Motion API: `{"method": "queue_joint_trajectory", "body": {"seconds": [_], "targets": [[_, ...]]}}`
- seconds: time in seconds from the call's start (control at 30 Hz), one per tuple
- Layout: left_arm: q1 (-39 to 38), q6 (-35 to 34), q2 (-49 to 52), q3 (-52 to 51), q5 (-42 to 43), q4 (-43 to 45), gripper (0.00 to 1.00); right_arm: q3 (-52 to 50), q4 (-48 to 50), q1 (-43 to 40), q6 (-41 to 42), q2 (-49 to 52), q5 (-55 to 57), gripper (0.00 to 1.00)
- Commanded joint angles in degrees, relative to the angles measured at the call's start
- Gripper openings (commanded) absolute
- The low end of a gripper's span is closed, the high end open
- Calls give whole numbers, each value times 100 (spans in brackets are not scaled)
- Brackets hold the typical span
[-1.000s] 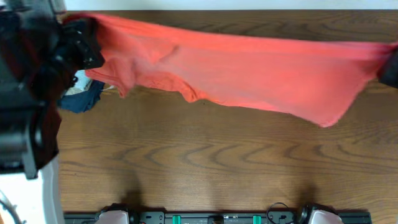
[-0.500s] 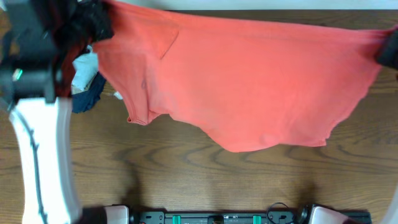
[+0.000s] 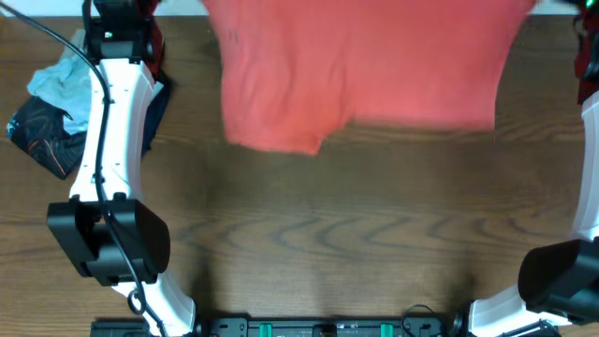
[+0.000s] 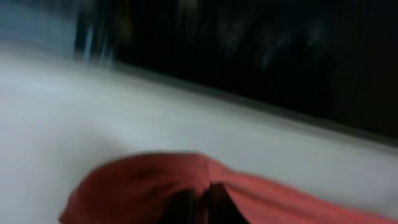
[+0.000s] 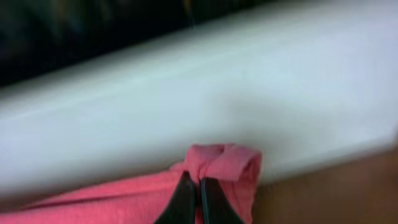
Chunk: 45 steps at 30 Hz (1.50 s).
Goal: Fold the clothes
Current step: 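Lift the T-shirt high with both grippers and shake it out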
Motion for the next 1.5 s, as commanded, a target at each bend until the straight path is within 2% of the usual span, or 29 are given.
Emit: {"method": "queue_joint_trajectory", "body": {"seconds": [0.0, 0.13, 0.27, 0.37, 0.43, 0.6, 0.7, 0.83, 0.93, 1.03, 1.2, 1.47], "targets": [[184, -603, -234, 306, -407, 1019, 6, 205, 675, -96, 343, -321, 540, 1], [240, -566, -236, 824, -391, 772, 6, 334, 564, -168, 289, -479, 841, 1], [315, -498, -306, 979, -24, -101, 6, 334, -511, -175, -160, -562, 1602, 1], [350, -391, -343, 979, 354, -1462, 6, 323, -1696, -199, -562, -511, 2299, 1], [350, -271, -341, 979, 404, -2680, 6, 323, -2490, -234, -654, -398, 2627, 1], [350, 446, -240, 907, 396, -5418, 6, 157, -4264, -321, -673, 70, 2695, 1], [350, 776, -227, 772, 391, -6535, 6, 118, -5178, -356, -669, 382, 2706, 1], [350, 837, -225, 597, 352, -7447, 6, 116, -6102, -354, -461, 741, 2708, 1], [350, 977, -225, 584, 352, -7637, 6, 116, -6306, -363, -282, 813, 2702, 1], [350, 977, -240, 590, 356, -7427, 6, 120, -6183, -358, -282, 704, 2472, 1], [350, 975, -483, 713, 358, -6605, 6, 175, -5727, -358, -354, 184, 1886, 1], [350, 975, -1565, 835, 352, -5136, 6, 214, -4446, -361, -367, -1364, 1318, 1]]}}
